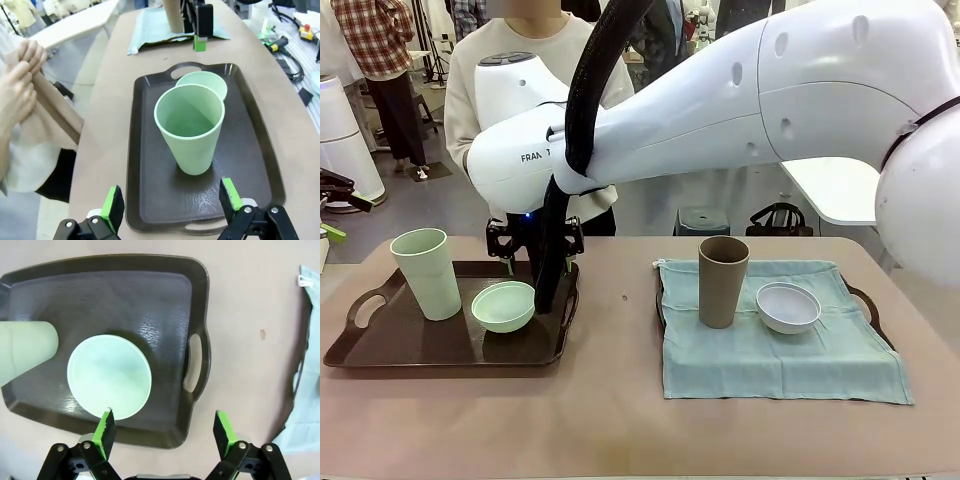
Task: Set up a tray with a mat and arrange the tableware.
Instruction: Pick up the Picnic Bowl and Reusable plastic cup from the Handle tray in front of the human's position and hold them in the air.
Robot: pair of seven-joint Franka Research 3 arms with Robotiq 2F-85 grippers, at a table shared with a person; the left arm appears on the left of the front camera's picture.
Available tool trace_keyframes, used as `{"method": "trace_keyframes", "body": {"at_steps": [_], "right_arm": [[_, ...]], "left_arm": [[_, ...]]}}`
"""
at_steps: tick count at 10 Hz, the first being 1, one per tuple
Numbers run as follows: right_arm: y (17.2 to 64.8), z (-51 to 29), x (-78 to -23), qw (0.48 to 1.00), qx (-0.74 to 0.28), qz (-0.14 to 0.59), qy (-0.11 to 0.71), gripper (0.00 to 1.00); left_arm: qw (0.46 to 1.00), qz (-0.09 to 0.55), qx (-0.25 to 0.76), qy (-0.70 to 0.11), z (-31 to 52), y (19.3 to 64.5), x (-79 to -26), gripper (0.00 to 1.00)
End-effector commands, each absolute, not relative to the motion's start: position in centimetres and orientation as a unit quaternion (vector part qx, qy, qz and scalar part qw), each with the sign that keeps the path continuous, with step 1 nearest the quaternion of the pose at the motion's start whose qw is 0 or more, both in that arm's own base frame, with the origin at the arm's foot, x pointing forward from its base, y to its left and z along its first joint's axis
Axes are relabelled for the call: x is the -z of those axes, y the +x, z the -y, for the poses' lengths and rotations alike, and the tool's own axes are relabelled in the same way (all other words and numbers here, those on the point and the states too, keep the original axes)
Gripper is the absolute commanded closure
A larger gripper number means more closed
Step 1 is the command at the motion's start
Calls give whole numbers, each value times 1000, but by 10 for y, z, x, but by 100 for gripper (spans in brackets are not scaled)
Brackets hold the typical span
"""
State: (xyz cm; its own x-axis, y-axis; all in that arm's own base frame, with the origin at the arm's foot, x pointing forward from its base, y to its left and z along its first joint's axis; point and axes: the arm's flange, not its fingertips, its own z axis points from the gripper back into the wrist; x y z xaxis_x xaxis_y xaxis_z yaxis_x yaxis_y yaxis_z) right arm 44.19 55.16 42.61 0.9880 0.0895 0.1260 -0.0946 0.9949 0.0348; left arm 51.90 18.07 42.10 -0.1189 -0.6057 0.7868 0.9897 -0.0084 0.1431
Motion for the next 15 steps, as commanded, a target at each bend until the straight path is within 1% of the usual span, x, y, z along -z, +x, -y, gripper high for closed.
{"method": "trace_keyframes", "body": {"at_steps": [1, 3, 4, 5, 6, 8, 9, 11, 15], "right_arm": [[435, -556, -427, 996, -68, 59, 23, 0], [440, -553, -426, 997, -51, 62, 20, 0], [445, -556, -415, 995, -66, 68, 14, 0], [449, -559, -412, 995, -38, 92, 11, 0], [452, -560, -410, 995, -29, 97, 15, 0], [457, -559, -406, 996, -38, 77, 21, 0], [458, -560, -405, 996, -48, 72, 35, 0], [461, -564, -396, 995, -70, 46, 58, 0], [465, -570, -377, 996, -69, 20, 59, 0]], "left_arm": [[606, 359, 658, -267, -180, 517, -424, 0], [607, 357, 657, -269, -181, 519, -421, 0], [595, 347, 662, -295, -174, 519, -412, 0], [589, 336, 671, -299, -172, 515, -407, 0], [597, 333, 665, -301, -173, 512, -402, 0], [592, 325, 671, -307, -177, 509, -394, 0], [598, 327, 662, -312, -179, 510, -388, 0], [599, 350, 646, -318, -177, 512, -370, 0], [611, 389, 607, -328, -175, 515, -345, 0]]}}
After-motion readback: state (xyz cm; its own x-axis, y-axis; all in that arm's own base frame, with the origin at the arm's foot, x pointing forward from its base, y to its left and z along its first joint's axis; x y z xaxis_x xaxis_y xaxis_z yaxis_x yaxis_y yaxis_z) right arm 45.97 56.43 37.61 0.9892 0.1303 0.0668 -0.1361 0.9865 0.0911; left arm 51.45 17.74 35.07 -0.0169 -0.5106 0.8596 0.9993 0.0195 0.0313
